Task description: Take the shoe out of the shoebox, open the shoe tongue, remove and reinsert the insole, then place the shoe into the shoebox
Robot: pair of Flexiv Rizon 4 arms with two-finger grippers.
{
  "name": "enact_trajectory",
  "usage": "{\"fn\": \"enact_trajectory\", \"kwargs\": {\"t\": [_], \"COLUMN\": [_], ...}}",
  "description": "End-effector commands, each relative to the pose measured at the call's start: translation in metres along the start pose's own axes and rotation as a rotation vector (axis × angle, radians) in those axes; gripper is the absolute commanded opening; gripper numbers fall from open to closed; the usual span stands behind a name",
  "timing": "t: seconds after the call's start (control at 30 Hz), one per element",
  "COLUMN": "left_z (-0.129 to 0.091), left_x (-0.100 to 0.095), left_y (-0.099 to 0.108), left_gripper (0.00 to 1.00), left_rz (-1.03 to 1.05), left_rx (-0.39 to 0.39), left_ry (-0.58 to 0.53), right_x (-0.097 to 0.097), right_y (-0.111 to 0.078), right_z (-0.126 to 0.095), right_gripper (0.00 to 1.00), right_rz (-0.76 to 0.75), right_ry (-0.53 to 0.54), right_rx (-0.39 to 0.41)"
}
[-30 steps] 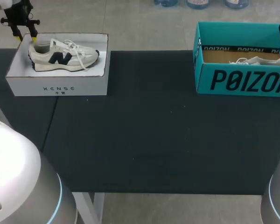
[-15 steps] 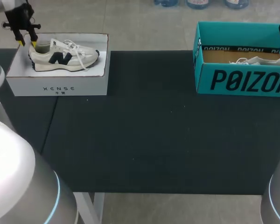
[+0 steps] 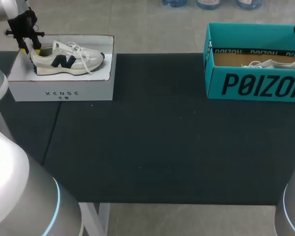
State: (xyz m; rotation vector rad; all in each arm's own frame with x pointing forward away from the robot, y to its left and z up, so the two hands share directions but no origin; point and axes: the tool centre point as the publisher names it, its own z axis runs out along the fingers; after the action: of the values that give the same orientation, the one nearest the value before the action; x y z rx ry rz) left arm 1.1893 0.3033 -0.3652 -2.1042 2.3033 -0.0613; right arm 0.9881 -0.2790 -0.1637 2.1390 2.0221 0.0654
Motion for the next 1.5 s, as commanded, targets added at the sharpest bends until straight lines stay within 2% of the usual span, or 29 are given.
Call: {"fn": "enact_trajectory", "kwargs": {"t": [0.03, 0.4, 0.43, 0.47, 0.57, 0.77, 1.0, 1.23, 1.37, 1.5], "left_z": [0.013, 0.026, 0.026, 0.027, 0.022, 0.005, -0.034, -0.099, -0.127, -0.145], "left_x": [-0.01, -0.01, -0.009, -0.009, -0.007, -0.009, -0.013, 0.01, 0.023, 0.037], "left_y": [-0.012, -0.009, -0.009, -0.009, -0.009, -0.01, -0.017, -0.002, 0.007, 0.015], "left_gripper": [0.46, 0.43, 0.38, 0.25, 0.0, 0.0, 0.0, 0.0, 0.0, 0.0], "left_rz": [-0.006, -0.006, -0.002, 0.0, 0.013, 0.02, -0.08, -0.114, -0.141, -0.157], "left_rx": [-0.067, -0.098, -0.098, -0.099, -0.089, -0.051, -0.017, 0.071, 0.118, 0.175], "left_ry": [0.011, 0.018, 0.018, 0.016, 0.01, -0.013, -0.074, -0.099, -0.174, -0.223], "right_x": [0.0, 0.0, 0.0, 0.0, 0.0, 0.0, 0.0, 0.0, 0.0, 0.0], "right_y": [0.0, 0.0, 0.0, 0.0, 0.0, 0.0, 0.0, 0.0, 0.0, 0.0], "right_z": [0.0, 0.0, 0.0, 0.0, 0.0, 0.0, 0.0, 0.0, 0.0, 0.0], "right_gripper": [1.0, 1.0, 1.0, 1.0, 1.0, 1.0, 1.0, 1.0, 1.0, 1.0], "right_rz": [0.001, 0.001, 0.001, 0.001, 0.001, 0.001, 0.001, 0.001, 0.001, 0.001], "right_ry": [0.001, 0.001, 0.001, 0.001, 0.001, 0.001, 0.001, 0.001, 0.001, 0.001], "right_rx": [0.0, 0.0, 0.0, 0.0, 0.0, 0.0, 0.0, 0.0, 0.0, 0.0]}}
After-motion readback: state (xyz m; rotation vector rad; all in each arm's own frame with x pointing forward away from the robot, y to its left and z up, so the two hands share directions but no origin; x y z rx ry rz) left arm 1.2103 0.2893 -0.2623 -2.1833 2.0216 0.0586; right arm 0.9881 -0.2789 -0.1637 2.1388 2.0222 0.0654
